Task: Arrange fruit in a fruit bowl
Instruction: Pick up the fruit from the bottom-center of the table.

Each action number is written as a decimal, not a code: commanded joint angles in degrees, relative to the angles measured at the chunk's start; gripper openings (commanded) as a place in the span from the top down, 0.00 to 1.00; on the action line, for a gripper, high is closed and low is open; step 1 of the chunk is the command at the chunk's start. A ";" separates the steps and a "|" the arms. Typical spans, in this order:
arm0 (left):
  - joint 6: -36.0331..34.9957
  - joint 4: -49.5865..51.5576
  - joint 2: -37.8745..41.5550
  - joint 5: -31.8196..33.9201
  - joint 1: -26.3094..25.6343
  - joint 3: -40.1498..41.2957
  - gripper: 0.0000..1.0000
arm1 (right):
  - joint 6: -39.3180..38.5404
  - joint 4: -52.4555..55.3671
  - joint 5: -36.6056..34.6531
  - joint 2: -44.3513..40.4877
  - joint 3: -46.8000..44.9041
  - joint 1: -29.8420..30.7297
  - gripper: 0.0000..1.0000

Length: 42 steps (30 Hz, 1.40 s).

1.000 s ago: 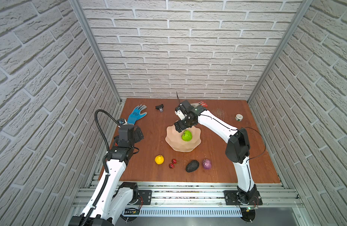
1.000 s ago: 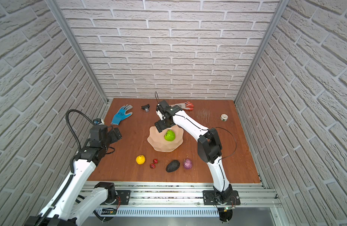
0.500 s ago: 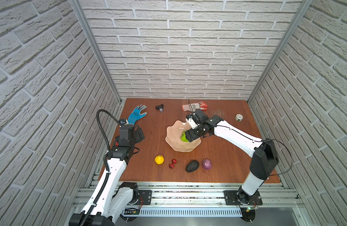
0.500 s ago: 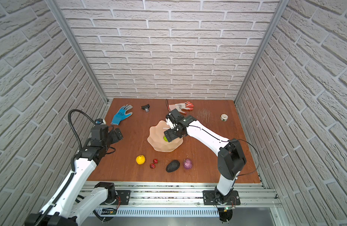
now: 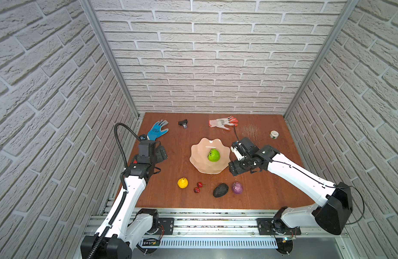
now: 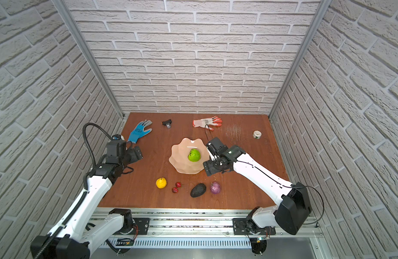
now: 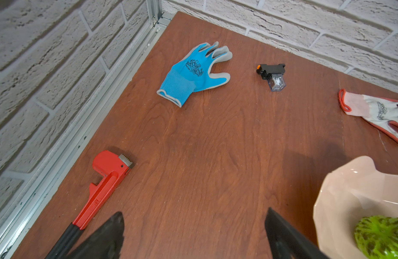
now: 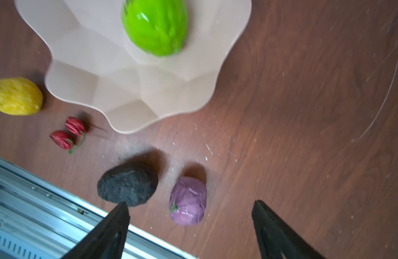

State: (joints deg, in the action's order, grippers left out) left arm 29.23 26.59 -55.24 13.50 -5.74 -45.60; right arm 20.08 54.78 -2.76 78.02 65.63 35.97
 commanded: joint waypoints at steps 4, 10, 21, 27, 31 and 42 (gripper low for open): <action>0.88 0.31 0.63 -1.46 -0.51 -1.33 0.03 | 8.80 1.80 0.97 -4.54 -8.42 2.71 0.11; 1.68 -0.13 -0.72 -1.87 -0.84 -1.26 0.03 | 11.64 -1.80 2.68 -2.88 -12.66 6.12 0.12; 2.58 -0.66 -0.03 -1.53 -1.19 0.42 0.03 | 11.57 -8.17 3.56 3.96 -15.48 7.55 0.21; 2.41 -0.66 0.22 -1.24 -1.20 0.60 0.03 | 10.62 -9.08 2.85 6.48 -15.66 7.68 0.26; 2.41 -0.75 0.10 -1.10 -1.15 0.86 0.03 | 10.26 -9.73 3.46 7.97 -15.46 7.65 0.32; 2.93 -1.27 -0.82 -0.97 -1.19 0.96 0.03 | 8.43 -9.06 1.97 9.85 -14.96 7.63 0.46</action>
State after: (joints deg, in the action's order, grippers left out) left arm 31.59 26.89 -56.01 11.92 -6.57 -45.36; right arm 29.34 46.00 -0.19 87.02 50.17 43.29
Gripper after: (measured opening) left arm 0.968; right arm 0.543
